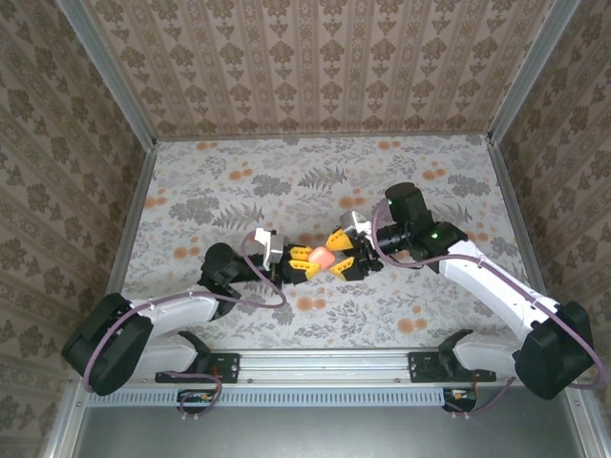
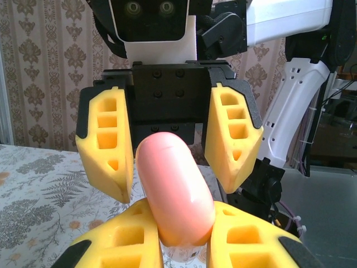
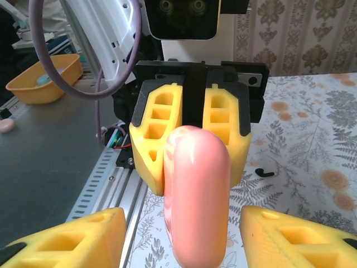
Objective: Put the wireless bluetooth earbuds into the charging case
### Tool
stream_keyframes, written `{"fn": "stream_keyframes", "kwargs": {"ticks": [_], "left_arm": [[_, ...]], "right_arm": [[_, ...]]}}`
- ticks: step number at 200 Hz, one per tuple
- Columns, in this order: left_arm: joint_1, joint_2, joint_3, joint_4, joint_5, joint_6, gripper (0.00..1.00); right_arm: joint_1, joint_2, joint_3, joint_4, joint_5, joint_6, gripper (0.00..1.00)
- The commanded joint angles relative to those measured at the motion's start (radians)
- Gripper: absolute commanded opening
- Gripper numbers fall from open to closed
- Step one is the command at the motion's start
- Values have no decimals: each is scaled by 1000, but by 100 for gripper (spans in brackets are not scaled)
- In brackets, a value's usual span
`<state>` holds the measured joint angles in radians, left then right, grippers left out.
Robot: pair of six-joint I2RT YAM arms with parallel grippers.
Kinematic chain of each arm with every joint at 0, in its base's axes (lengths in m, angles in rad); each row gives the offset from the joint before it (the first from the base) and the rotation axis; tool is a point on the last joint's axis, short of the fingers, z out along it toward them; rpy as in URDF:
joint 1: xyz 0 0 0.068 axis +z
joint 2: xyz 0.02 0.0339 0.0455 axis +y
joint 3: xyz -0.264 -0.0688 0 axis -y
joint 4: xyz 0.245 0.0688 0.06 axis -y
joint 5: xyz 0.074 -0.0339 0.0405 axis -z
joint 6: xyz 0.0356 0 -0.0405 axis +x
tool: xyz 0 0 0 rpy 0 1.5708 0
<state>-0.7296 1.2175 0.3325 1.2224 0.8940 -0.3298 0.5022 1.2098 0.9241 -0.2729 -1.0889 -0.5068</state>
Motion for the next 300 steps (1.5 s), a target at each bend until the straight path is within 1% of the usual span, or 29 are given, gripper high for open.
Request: {"fn": "stream_keyframes", "kwargs": {"ticks": [1, 10, 26, 57, 71, 88, 104, 113, 121, 138, 144, 155, 164, 172, 189, 209, 215, 232, 254, 274, 291, 300], "left_arm": [[-10, -10, 22, 47, 25, 1, 10], [-12, -11, 20, 46, 25, 2, 10], [-12, -15, 18, 44, 22, 4, 10], [-13, -24, 15, 36, 13, 11, 10], [-13, -29, 14, 28, 10, 15, 10], [-12, -34, 11, 11, -2, 25, 14], [-11, -46, 5, -15, -29, 45, 25], [-13, -59, 3, -41, -51, 62, 34], [-12, -74, 4, -80, -68, 88, 45], [-11, -118, 23, -232, -98, 172, 62], [-13, -136, 41, -319, -108, 214, 65], [-17, -169, 78, -482, -137, 287, 65], [-21, -187, 103, -581, -171, 334, 65], [-22, -198, 119, -641, -198, 368, 65], [-18, -208, 162, -768, -238, 436, 65], [-11, -192, 214, -879, -245, 500, 65], [-11, -187, 238, -925, -275, 522, 65], [-11, -177, 302, -1043, -280, 561, 64], [-11, -194, 324, -1098, -299, 582, 64], [-2, -200, 350, -1158, -338, 604, 64], [6, -190, 397, -1238, -332, 630, 63], [7, -188, 410, -1279, -325, 655, 62]], "right_arm": [[13, 18, 39, -46, -58, -37, 53], [16, 24, 44, -56, -64, -44, 50], [16, 33, 53, -79, -72, -60, 41], [16, 43, 66, -111, -73, -89, 18], [17, 45, 75, -133, -73, -105, 15], [17, 45, 85, -162, -69, -123, 14], [16, 40, 92, -179, -54, -140, 14], [15, 33, 89, -181, -26, -143, 13], [17, 26, 83, -179, 7, -144, 13], [15, 2, 54, -147, 108, -131, 13], [15, -4, 43, -129, 137, -127, 12], [13, -14, 32, -119, 167, -124, 12], [14, -20, 23, -103, 198, -119, 13], [13, -20, 21, -97, 231, -115, 13], [13, -11, 29, -92, 341, -94, 11], [13, -2, 27, -54, 434, -63, 10], [13, -3, 21, -28, 441, -51, 10], [12, -4, 7, 50, 443, 0, 10], [12, -2, 8, 91, 457, 47, 11], [12, 5, 21, 67, 474, 85, 11], [12, 2, 24, 17, 490, 93, 11], [13, -2, 12, -2, 501, 72, 11]]}}
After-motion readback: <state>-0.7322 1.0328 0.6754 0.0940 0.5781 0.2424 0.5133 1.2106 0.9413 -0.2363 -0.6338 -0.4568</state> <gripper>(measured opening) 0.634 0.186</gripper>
